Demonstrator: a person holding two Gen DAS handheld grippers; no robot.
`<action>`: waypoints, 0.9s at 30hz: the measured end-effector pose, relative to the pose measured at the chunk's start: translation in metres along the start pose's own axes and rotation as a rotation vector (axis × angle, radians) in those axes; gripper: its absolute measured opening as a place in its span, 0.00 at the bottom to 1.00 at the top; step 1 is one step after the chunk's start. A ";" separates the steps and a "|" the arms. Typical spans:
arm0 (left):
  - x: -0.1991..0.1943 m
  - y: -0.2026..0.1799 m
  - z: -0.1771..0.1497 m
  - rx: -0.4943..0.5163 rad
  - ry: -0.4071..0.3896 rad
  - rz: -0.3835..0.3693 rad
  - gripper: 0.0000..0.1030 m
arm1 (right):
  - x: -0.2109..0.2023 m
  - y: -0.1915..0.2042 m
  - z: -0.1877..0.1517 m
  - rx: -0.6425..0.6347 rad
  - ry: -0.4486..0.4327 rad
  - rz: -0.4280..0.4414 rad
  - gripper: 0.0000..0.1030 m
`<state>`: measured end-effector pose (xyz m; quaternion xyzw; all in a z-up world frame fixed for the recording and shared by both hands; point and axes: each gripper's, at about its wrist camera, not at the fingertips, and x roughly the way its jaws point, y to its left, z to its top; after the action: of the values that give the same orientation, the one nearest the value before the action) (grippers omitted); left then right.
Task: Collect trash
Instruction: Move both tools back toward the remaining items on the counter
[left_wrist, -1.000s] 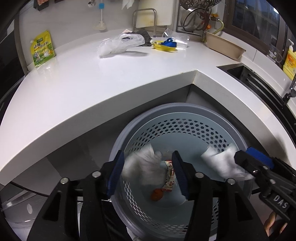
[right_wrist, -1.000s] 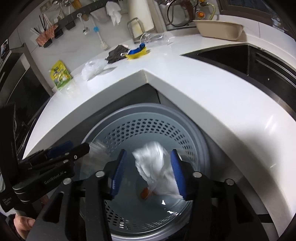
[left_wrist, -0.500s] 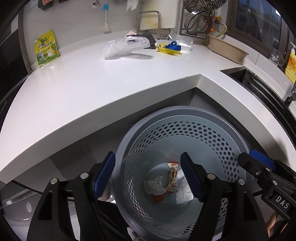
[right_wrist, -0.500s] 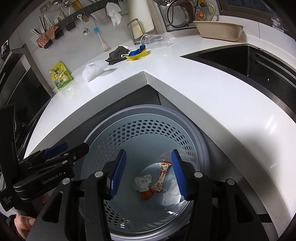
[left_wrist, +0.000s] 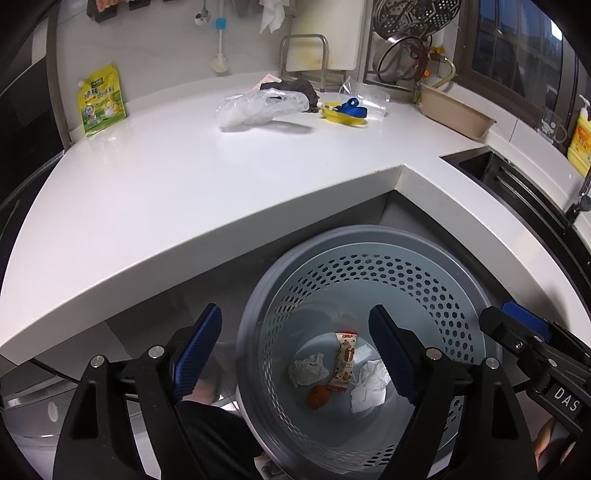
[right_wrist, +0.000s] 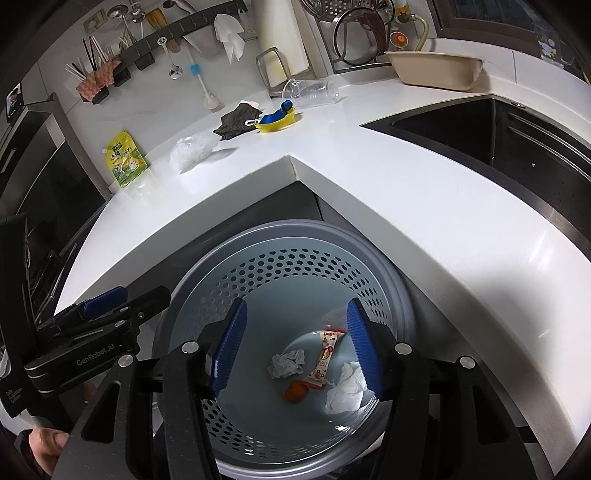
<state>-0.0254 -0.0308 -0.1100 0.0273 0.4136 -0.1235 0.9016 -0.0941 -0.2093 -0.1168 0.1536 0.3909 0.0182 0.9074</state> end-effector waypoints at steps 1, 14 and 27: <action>-0.001 0.000 0.001 -0.003 -0.001 -0.002 0.78 | 0.000 0.000 0.000 -0.001 -0.001 0.000 0.53; -0.027 0.013 0.024 -0.030 -0.097 0.014 0.85 | -0.003 0.008 0.015 -0.029 -0.035 0.012 0.55; -0.037 0.037 0.101 -0.023 -0.280 0.140 0.93 | 0.006 0.031 0.099 -0.123 -0.148 -0.004 0.66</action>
<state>0.0353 -0.0033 -0.0180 0.0282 0.2826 -0.0582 0.9571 -0.0168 -0.2048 -0.0476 0.0975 0.3211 0.0291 0.9415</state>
